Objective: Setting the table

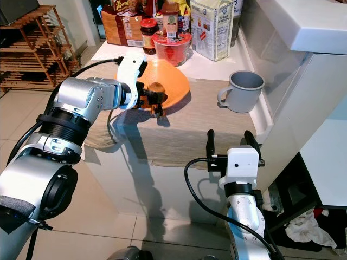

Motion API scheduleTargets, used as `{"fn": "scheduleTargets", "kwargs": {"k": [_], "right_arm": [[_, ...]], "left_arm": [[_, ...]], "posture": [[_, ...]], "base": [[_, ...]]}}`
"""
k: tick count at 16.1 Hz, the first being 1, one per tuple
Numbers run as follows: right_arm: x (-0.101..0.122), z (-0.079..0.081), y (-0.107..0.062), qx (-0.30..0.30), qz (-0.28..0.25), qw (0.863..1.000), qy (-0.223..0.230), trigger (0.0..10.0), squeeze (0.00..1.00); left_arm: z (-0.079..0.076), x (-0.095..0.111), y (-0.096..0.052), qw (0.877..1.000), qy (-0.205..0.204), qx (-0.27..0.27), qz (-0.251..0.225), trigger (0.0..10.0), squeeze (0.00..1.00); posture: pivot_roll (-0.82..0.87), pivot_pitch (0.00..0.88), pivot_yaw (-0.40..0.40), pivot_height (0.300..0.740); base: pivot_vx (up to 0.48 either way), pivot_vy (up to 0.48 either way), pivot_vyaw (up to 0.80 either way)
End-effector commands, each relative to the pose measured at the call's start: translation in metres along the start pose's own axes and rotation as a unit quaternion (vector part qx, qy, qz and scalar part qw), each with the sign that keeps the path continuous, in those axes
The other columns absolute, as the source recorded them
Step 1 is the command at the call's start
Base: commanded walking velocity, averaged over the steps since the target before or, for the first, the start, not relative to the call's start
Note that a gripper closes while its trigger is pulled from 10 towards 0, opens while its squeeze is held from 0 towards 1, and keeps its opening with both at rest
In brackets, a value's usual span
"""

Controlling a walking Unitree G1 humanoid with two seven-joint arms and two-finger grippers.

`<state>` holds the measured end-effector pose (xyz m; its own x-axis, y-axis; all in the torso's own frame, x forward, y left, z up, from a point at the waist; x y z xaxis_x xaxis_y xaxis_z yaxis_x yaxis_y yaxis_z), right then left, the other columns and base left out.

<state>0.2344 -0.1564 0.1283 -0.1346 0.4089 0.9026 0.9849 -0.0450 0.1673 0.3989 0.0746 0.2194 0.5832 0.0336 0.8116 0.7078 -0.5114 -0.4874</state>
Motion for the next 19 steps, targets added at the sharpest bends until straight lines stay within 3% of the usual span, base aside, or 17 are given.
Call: {"fn": "scheduleTargets", "kwargs": {"k": [1, 3, 4, 16, 17, 18, 19], "right_arm": [[0.004, 0.000, 0.001, -0.001, -0.005, 1.000, -0.001, 10.0, 0.00], [0.004, 0.000, 0.001, -0.001, -0.005, 1.000, -0.001, 10.0, 0.00], [0.004, 0.000, 0.000, -0.002, -0.005, 1.000, -0.002, 10.0, 0.00], [0.003, -0.001, -0.002, -0.003, -0.003, 1.000, -0.004, 10.0, 0.00], [0.003, -0.001, -0.002, -0.003, -0.003, 1.000, -0.004, 10.0, 0.00], [0.003, -0.001, -0.002, -0.003, -0.002, 1.000, -0.004, 10.0, 0.00], [0.003, -0.001, -0.002, -0.003, -0.002, 1.000, -0.004, 10.0, 0.00]], "left_arm": [[-0.002, 0.003, -0.002, 1.000, -0.004, -0.004, 0.011, 10.0, 1.00], [-0.003, 0.002, -0.002, 1.000, -0.009, -0.008, 0.017, 10.0, 1.00], [-0.004, 0.000, -0.001, 0.999, -0.019, -0.012, 0.029, 10.0, 0.00], [0.007, -0.010, 0.004, 0.998, -0.050, 0.006, 0.044, 10.0, 0.00], [0.007, -0.011, 0.004, 0.998, -0.053, 0.005, 0.044, 3.1, 0.00], [0.008, -0.011, 0.005, 0.997, -0.057, 0.004, 0.042, 0.0, 0.00], [0.009, -0.011, 0.005, 0.997, -0.059, 0.004, 0.042, 0.0, 0.00]], "posture": [[-0.02, 0.000, 0.080, 0.718], [-0.02, 0.000, 0.082, 0.718], [-0.03, 0.000, 0.084, 0.718], [-0.03, 0.000, 0.085, 0.718], [-0.03, 0.000, 0.085, 0.718], [-0.03, 0.000, 0.085, 0.718], [-0.03, 0.000, 0.085, 0.718]], "base": [[0.000, 0.000, 0.00], [0.000, 0.000, 0.00], [0.000, 0.000, 0.00], [0.000, 0.000, 0.00], [0.000, 0.000, 0.00], [0.000, 0.000, 0.00], [0.000, 0.000, 0.00]]}}
Point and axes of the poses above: a point about 5 cm out from each wrist's last joint towards the gripper, its own y axis pointing out of the wrist towards the gripper, its own x axis along the axis of the wrist's last joint, z = x × y, the point moved 1 cm from there along y, pointing out of the wrist towards the gripper, and after that the axes turned 15 degrees about -y, right-handed, at the moved point
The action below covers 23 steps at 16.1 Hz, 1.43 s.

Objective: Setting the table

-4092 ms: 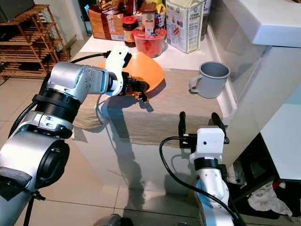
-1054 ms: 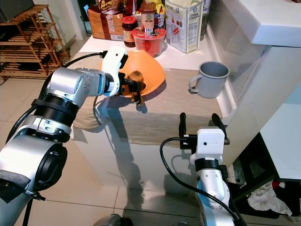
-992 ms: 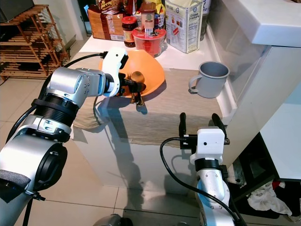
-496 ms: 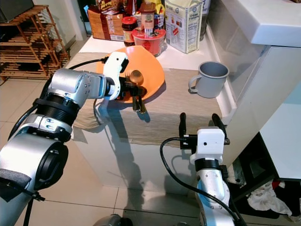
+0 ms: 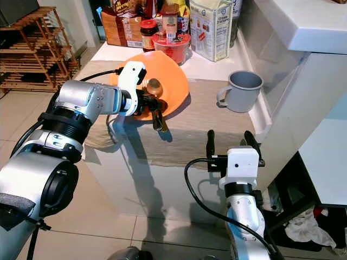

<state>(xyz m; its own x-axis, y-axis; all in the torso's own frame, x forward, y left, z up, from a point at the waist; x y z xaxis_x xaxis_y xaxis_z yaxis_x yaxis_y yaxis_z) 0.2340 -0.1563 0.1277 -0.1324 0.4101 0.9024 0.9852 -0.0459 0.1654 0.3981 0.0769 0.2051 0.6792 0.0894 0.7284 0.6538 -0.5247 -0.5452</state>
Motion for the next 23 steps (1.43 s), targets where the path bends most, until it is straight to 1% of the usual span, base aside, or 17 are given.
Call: {"fn": "scheduleTargets", "kwargs": {"k": [1, 3, 5, 9, 11, 13, 14, 16, 18, 21, 22, 23], "right_arm": [[0.003, -0.001, -0.002, -0.003, -0.003, 1.000, -0.003, 10.0, 0.00], [0.003, -0.001, -0.002, -0.003, -0.003, 1.000, -0.004, 10.0, 0.00], [0.003, -0.002, -0.002, -0.003, -0.002, 1.000, -0.004, 10.0, 0.00], [0.003, -0.002, -0.002, -0.003, -0.002, 1.000, -0.004, 10.0, 0.00], [0.003, -0.002, -0.002, -0.002, -0.002, 1.000, -0.004, 10.0, 0.00], [0.003, -0.002, -0.001, -0.002, -0.003, 1.000, -0.004, 10.0, 0.00], [0.003, -0.002, -0.001, -0.002, -0.002, 1.000, -0.004, 10.0, 0.00], [0.002, -0.002, -0.002, -0.002, -0.001, 1.000, -0.004, 10.0, 0.00], [0.002, -0.002, -0.002, -0.002, 0.000, 1.000, -0.004, 10.0, 0.00], [0.002, -0.002, -0.002, -0.001, 0.000, 1.000, -0.004, 10.0, 0.00], [0.002, -0.002, -0.002, -0.001, 0.000, 1.000, -0.005, 10.0, 0.00], [0.002, -0.002, -0.002, -0.001, 0.000, 1.000, -0.005, 10.0, 0.00]], "left_arm": [[0.003, 0.002, 0.000, 1.000, -0.003, 0.008, 0.000, 0.0, 0.00], [0.002, 0.004, -0.001, 1.000, 0.002, 0.005, -0.006, 0.0, 0.00], [-0.003, 0.010, -0.002, 0.999, 0.012, -0.015, -0.034, 0.0, 0.00], [-0.003, 0.010, -0.002, 0.999, 0.012, -0.015, -0.034, 0.0, 0.00], [-0.014, 0.022, -0.007, 0.996, 0.012, -0.049, -0.069, 0.0, 0.00], [-0.015, 0.025, -0.008, 0.995, 0.007, -0.054, -0.079, 0.0, 0.00], [-0.018, 0.035, -0.013, 0.992, 0.004, -0.064, -0.109, 0.0, 0.00], [-0.025, 0.049, -0.022, 0.985, 0.026, -0.073, -0.154, 0.0, 0.00], [-0.029, 0.051, -0.026, 0.981, 0.024, -0.087, -0.171, 0.0, 0.00], [-0.027, 0.052, -0.027, 0.979, 0.019, -0.086, -0.182, 0.0, 0.00], [-0.025, 0.054, -0.029, 0.978, 0.030, -0.078, -0.190, 0.0, 0.00], [-0.023, 0.053, -0.028, 0.979, 0.053, -0.063, -0.189, 5.5, 0.00]], "posture": [[-0.03, 0.000, 0.085, 0.718], [-0.03, 0.000, 0.083, 0.718], [-0.03, 0.000, 0.083, 0.718], [-0.03, 0.000, 0.083, 0.718], [-0.03, 0.000, 0.077, 0.718], [-0.03, 0.000, 0.077, 0.718], [-0.03, 0.000, 0.077, 0.718], [-0.03, 0.000, 0.077, 0.718], [-0.03, 0.000, 0.077, 0.718], [-0.03, 0.000, 0.077, 0.718], [-0.03, 0.000, 0.072, 0.718], [-0.03, 0.000, 0.071, 0.718]], "base": [[0.000, 0.000, 0.00], [0.000, 0.000, 0.00], [0.000, 0.000, 0.00], [0.000, 0.000, 0.00], [0.000, 0.000, 0.00], [0.000, 0.000, 0.00], [0.000, 0.000, 0.00], [0.000, 0.000, 0.00], [0.000, 0.000, 0.00], [0.000, 0.000, 0.00], [0.000, 0.000, 0.00], [0.000, 0.000, 0.00]]}}
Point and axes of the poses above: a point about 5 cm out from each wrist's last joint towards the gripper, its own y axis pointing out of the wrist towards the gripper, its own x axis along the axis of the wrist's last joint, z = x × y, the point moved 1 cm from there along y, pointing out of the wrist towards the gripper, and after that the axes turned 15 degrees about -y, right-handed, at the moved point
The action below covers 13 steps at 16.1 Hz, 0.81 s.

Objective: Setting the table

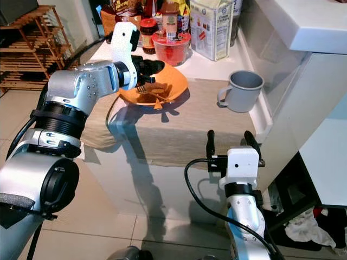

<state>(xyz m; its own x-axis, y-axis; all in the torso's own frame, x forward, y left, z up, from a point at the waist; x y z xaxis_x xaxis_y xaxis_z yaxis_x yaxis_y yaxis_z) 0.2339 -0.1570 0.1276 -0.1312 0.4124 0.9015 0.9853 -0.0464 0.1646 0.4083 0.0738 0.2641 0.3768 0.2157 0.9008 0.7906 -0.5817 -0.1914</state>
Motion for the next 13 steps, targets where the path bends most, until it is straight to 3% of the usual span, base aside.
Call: {"fn": "scheduleTargets", "kwargs": {"k": [1, 3, 5, 6, 7, 9, 12, 13], "right_arm": [[0.002, -0.001, -0.001, -0.001, -0.001, 1.000, -0.004, 10.0, 0.00], [0.003, -0.002, 0.000, -0.004, -0.004, 1.000, -0.003, 10.0, 0.00], [0.004, -0.005, 0.001, -0.018, -0.005, 1.000, -0.003, 10.0, 0.00], [0.003, -0.009, 0.003, -0.030, 0.000, 1.000, 0.006, 10.0, 0.00], [0.004, -0.010, 0.003, -0.032, 0.000, 0.999, 0.007, 10.0, 0.00], [0.006, -0.013, 0.006, -0.030, -0.012, 0.999, 0.004, 10.0, 0.00], [0.014, -0.018, 0.015, -0.039, -0.031, 0.999, 0.002, 10.0, 0.00], [0.018, -0.020, 0.020, -0.041, -0.038, 0.998, 0.010, 10.0, 0.00]], "left_arm": [[0.001, 0.002, -0.002, 0.999, 0.037, 0.012, -0.006, 10.0, 0.00], [0.002, 0.008, -0.004, 0.993, 0.101, 0.018, -0.053, 10.0, 0.00], [0.011, 0.021, -0.016, 0.970, 0.191, 0.057, -0.142, 10.0, 0.00], [0.022, 0.016, -0.028, 0.961, 0.190, 0.084, -0.184, 10.0, 0.00], [0.026, 0.012, -0.033, 0.957, 0.192, 0.092, -0.195, 10.0, 0.00], [0.041, 0.003, -0.064, 0.940, 0.173, 0.127, -0.264, 10.0, 0.00], [0.054, -0.017, -0.098, 0.928, 0.157, 0.175, -0.291, 10.0, 0.00], [0.054, -0.028, -0.108, 0.929, 0.141, 0.183, -0.289, 10.0, 0.00]], "posture": [[-0.03, 0.000, 0.072, 0.718], [-0.03, 0.000, 0.076, 0.718], [-0.03, 0.000, 0.081, 0.718], [-0.03, 0.000, 0.077, 0.718], [-0.03, 0.000, 0.077, 0.718], [-0.01, 0.000, 0.061, 0.718], [0.02, 0.000, 0.054, 0.718], [0.03, 0.000, 0.050, 0.718]], "base": [[0.000, 0.000, 0.00], [0.000, 0.000, 0.00], [0.000, 0.000, 0.00], [0.000, 0.000, 0.00], [0.000, 0.000, 0.00], [0.000, 0.000, 0.00], [0.000, 0.000, 0.00], [0.000, 0.000, 0.00]]}}
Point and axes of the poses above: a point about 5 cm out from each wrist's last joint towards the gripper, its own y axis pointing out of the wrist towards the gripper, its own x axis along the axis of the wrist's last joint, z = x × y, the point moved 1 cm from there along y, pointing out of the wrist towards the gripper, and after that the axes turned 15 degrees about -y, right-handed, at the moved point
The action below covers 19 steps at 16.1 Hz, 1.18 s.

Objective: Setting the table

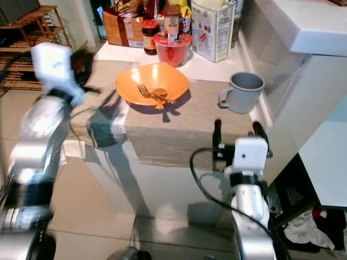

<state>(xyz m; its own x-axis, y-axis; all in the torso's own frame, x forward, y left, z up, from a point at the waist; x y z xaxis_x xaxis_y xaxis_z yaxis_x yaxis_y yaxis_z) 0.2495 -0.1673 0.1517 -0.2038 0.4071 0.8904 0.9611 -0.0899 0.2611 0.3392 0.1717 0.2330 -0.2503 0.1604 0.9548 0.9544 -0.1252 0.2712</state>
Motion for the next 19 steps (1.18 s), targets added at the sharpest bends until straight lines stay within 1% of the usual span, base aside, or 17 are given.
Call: {"fn": "scheduleTargets", "kwargs": {"k": [1, 2, 3, 4, 5, 6, 7, 8, 10, 11, 12, 14, 15, 16, 18, 19], "right_arm": [[0.004, -0.002, 0.003, 0.000, -0.003, 1.000, 0.011, 10.0, 0.00], [0.006, 0.000, 0.009, 0.009, -0.002, 1.000, 0.027, 10.0, 0.00], [0.009, 0.004, 0.014, 0.026, -0.002, 0.999, 0.042, 10.0, 0.00], [0.008, 0.007, 0.020, 0.043, 0.006, 0.998, 0.054, 10.0, 0.00], [0.008, 0.007, 0.029, 0.058, 0.014, 0.995, 0.077, 10.0, 0.00], [0.008, 0.007, 0.033, 0.066, 0.017, 0.994, 0.087, 10.0, 0.00], [0.010, 0.005, 0.045, 0.083, 0.017, 0.991, 0.103, 10.0, 0.00], [0.012, 0.004, 0.050, 0.089, 0.017, 0.990, 0.106, 10.0, 0.00], [0.017, 0.013, 0.058, 0.121, 0.006, 0.987, 0.106, 10.0, 0.00], [0.020, 0.016, 0.060, 0.131, 0.001, 0.986, 0.106, 10.0, 0.00], [0.026, 0.021, 0.063, 0.147, -0.004, 0.982, 0.122, 10.0, 0.00], [0.031, 0.024, 0.068, 0.165, -0.008, 0.977, 0.135, 10.0, 0.00], [0.031, 0.024, 0.070, 0.169, -0.008, 0.976, 0.136, 10.0, 0.00], [0.032, 0.029, 0.073, 0.188, -0.008, 0.973, 0.137, 10.0, 0.00], [0.030, 0.034, 0.078, 0.206, -0.002, 0.969, 0.134, 10.0, 0.00], [0.028, 0.037, 0.084, 0.209, 0.007, 0.967, 0.145, 10.0, 0.00]], "left_arm": [[-0.001, 0.003, -0.004, 1.000, -0.004, 0.006, -0.001, 10.0, 0.00], [-0.004, -0.005, -0.014, 1.000, -0.004, 0.003, 0.011, 10.0, 0.00], [-0.009, -0.012, -0.021, 1.000, -0.007, 0.002, 0.026, 10.0, 0.00], [-0.014, -0.015, -0.023, 0.999, -0.009, -0.004, 0.031, 10.0, 0.00], [-0.020, -0.015, -0.024, 1.000, -0.005, -0.012, 0.028, 10.0, 0.00], [-0.022, -0.015, -0.025, 1.000, -0.005, -0.012, 0.028, 10.0, 0.00], [-0.022, -0.015, -0.025, 0.999, -0.015, -0.003, 0.028, 10.0, 0.00], [-0.023, -0.014, -0.025, 1.000, -0.016, -0.001, 0.026, 10.0, 0.00], [-0.028, -0.013, -0.025, 1.000, -0.023, 0.004, 0.021, 10.0, 0.00], [-0.030, -0.013, -0.025, 0.999, -0.024, 0.004, 0.020, 10.0, 0.00], [-0.034, -0.013, -0.026, 0.999, -0.027, 0.004, 0.017, 10.0, 0.00], [-0.041, -0.010, -0.028, 1.000, -0.029, 0.001, 0.011, 10.0, 0.00], [-0.041, -0.010, -0.029, 1.000, -0.029, 0.001, 0.011, 10.0, 0.00], [-0.041, -0.014, -0.029, 0.999, -0.031, 0.005, 0.017, 10.0, 0.00], [-0.044, -0.015, -0.031, 0.999, -0.033, 0.005, 0.018, 10.0, 0.00], [-0.045, -0.015, -0.032, 0.999, -0.036, 0.006, 0.019, 10.0, 0.00]], "posture": [[0.04, 0.000, 0.045, 0.718], [0.05, 0.000, 0.037, 0.718], [0.06, 0.000, 0.030, 0.718], [0.06, 0.000, 0.023, 0.718], [0.06, 0.000, 0.007, 0.718], [0.06, 0.000, 0.006, 0.718], [0.05, 0.000, -0.005, 0.718], [0.05, 0.000, -0.011, 0.718], [0.05, 0.000, -0.027, 0.718], [0.05, 0.000, -0.036, 0.718], [0.05, 0.000, -0.046, 0.718], [0.06, 0.000, -0.061, 0.718], [0.06, 0.000, -0.066, 0.718], [0.06, 0.000, -0.070, 0.718], [0.06, 0.000, -0.082, 0.718], [0.07, 0.000, -0.083, 0.718]], "base": [[0.000, 0.000, 0.00], [0.000, 0.000, 0.00], [0.000, 0.000, 0.00], [0.000, 0.000, 0.00], [0.000, 0.000, 0.00], [0.000, 0.000, 0.00], [0.000, 0.000, 0.00], [0.000, 0.000, 0.00], [0.000, 0.000, 0.00], [0.000, 0.000, 0.00], [0.000, 0.000, 0.00], [0.000, 0.000, 0.00], [0.000, 0.000, 0.00], [0.000, 0.000, 0.00], [0.000, 0.000, 0.00], [0.000, 0.000, 0.00]]}}
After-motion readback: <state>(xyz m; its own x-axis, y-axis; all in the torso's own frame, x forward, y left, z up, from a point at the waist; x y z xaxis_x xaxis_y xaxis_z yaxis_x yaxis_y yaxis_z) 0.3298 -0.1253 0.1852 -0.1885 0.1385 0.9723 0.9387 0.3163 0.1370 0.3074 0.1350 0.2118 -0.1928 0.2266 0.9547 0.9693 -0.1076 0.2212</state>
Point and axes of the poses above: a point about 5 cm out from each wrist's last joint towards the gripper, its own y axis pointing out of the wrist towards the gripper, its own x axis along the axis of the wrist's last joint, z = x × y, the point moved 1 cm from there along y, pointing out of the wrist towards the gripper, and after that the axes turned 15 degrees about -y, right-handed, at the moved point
